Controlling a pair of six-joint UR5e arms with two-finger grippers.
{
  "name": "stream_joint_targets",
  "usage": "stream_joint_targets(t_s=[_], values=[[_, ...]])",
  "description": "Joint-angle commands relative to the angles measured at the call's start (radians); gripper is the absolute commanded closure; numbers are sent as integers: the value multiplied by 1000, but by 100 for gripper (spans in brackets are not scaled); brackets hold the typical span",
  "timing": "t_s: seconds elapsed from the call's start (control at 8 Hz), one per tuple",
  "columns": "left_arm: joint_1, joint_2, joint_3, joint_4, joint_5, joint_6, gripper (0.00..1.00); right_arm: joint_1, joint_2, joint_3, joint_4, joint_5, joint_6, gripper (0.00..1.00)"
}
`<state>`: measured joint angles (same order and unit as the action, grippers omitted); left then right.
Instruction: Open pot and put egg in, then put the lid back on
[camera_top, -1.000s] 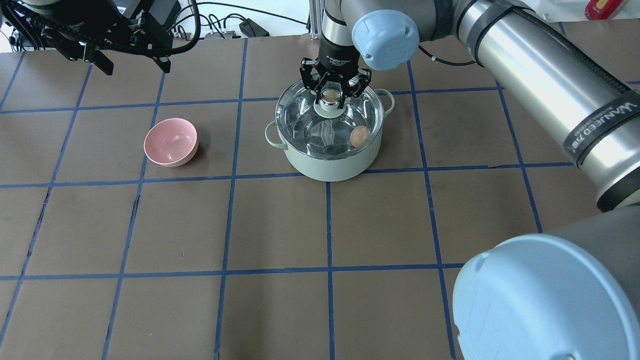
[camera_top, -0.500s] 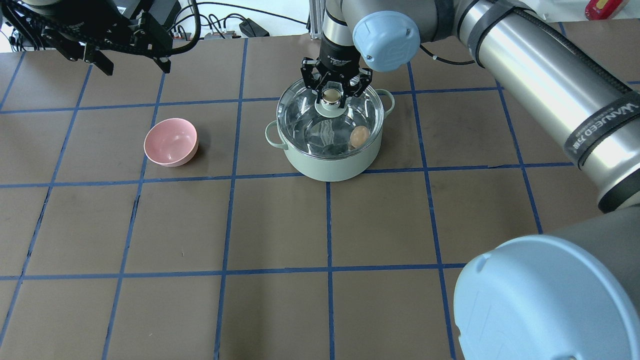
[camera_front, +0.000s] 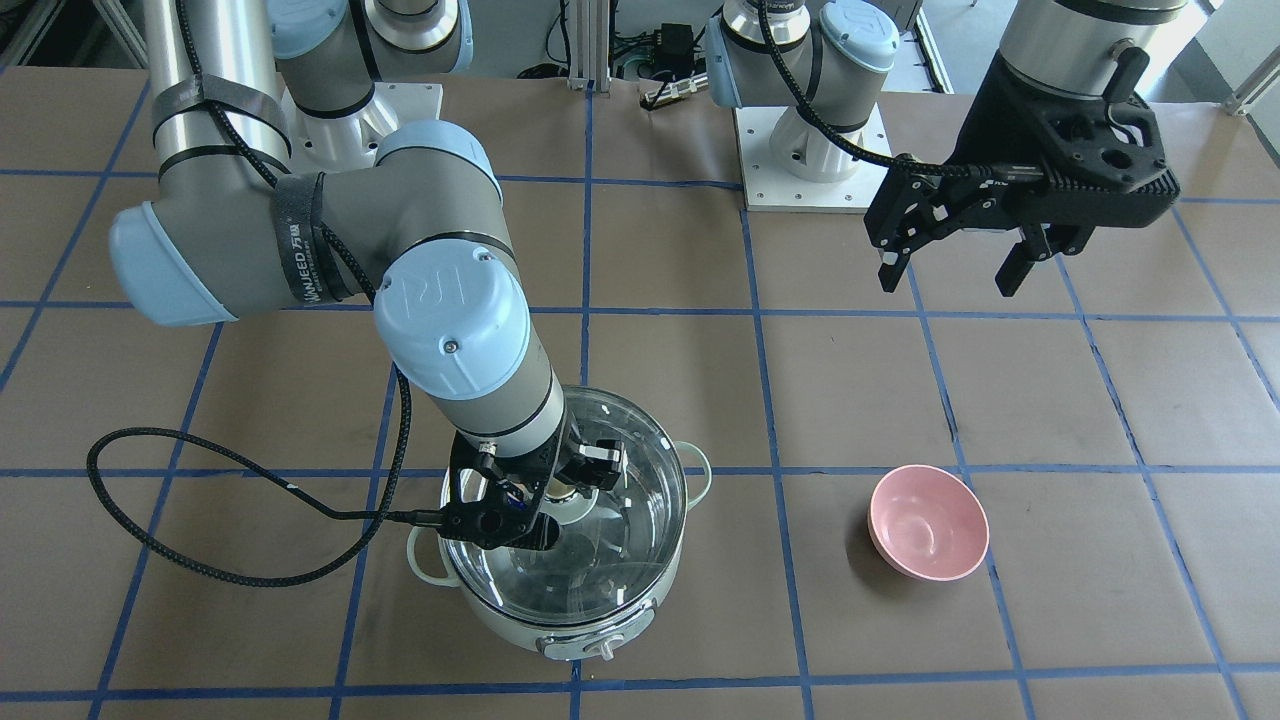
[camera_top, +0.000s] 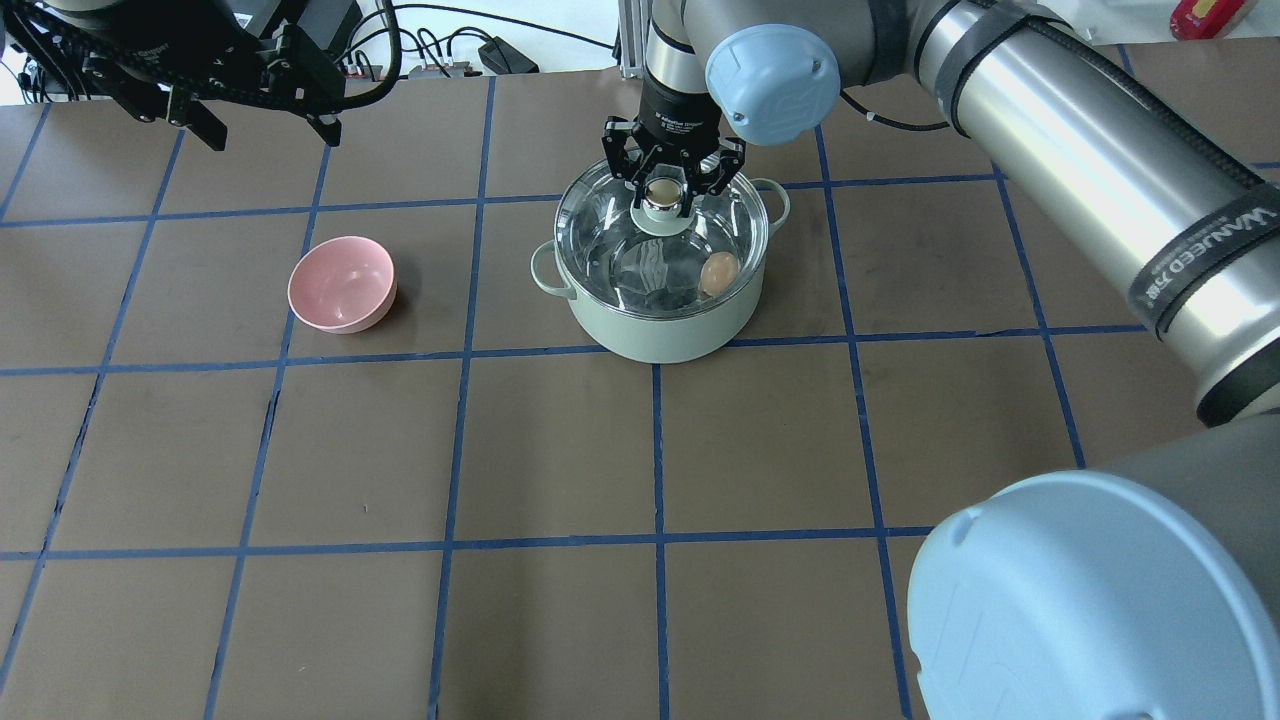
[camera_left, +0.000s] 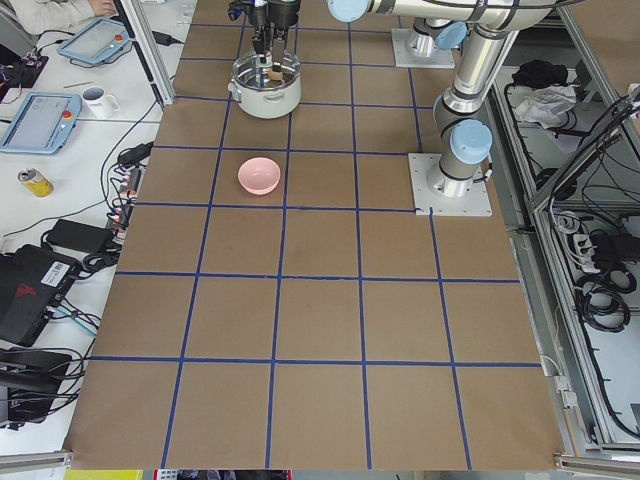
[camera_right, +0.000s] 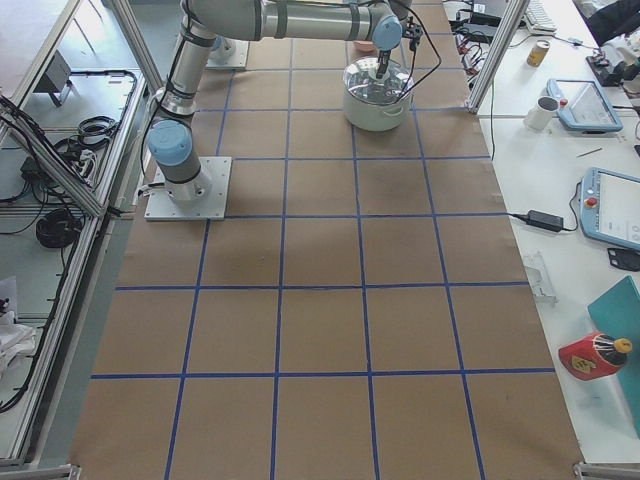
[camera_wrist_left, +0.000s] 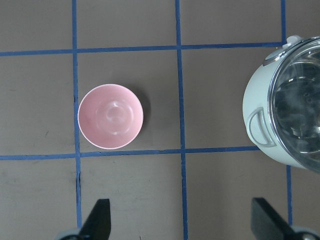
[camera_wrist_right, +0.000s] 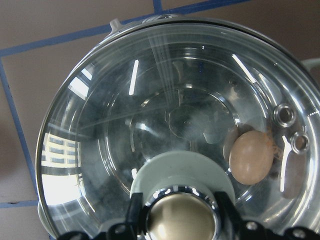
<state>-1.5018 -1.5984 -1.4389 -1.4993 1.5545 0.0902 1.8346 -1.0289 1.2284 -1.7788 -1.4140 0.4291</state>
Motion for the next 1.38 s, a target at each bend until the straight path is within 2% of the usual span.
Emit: stream_joint_targets(t_s=[0.0, 0.12, 0.25, 0.38, 0.62, 1.0, 1.12, 1.25], values=[[0, 0, 0, 1, -1, -1, 0, 0, 1, -1, -19, 0, -7, 77], [0, 0, 0, -1, -1, -1, 0, 0, 1, 0, -21, -22, -36, 41], [-2, 0, 0, 1, -1, -1, 0, 0, -2, 3, -19, -43, -47, 13], [-2, 0, 0, 1, -1, -1, 0, -2, -2, 6, -19, -37, -41, 0], [-2, 0, 0, 1, -1, -1, 0, -3, -29, 29, -14, -26, -33, 0], [-2, 1, 0, 1, -1, -1, 0, -34, -155, 80, 53, -43, -52, 0], [-2, 1, 0, 1, -1, -1, 0, -67, -205, 123, 61, -51, -129, 0], [-2, 0, 0, 1, -1, -1, 0, -113, -274, 173, 61, -100, -218, 0]])
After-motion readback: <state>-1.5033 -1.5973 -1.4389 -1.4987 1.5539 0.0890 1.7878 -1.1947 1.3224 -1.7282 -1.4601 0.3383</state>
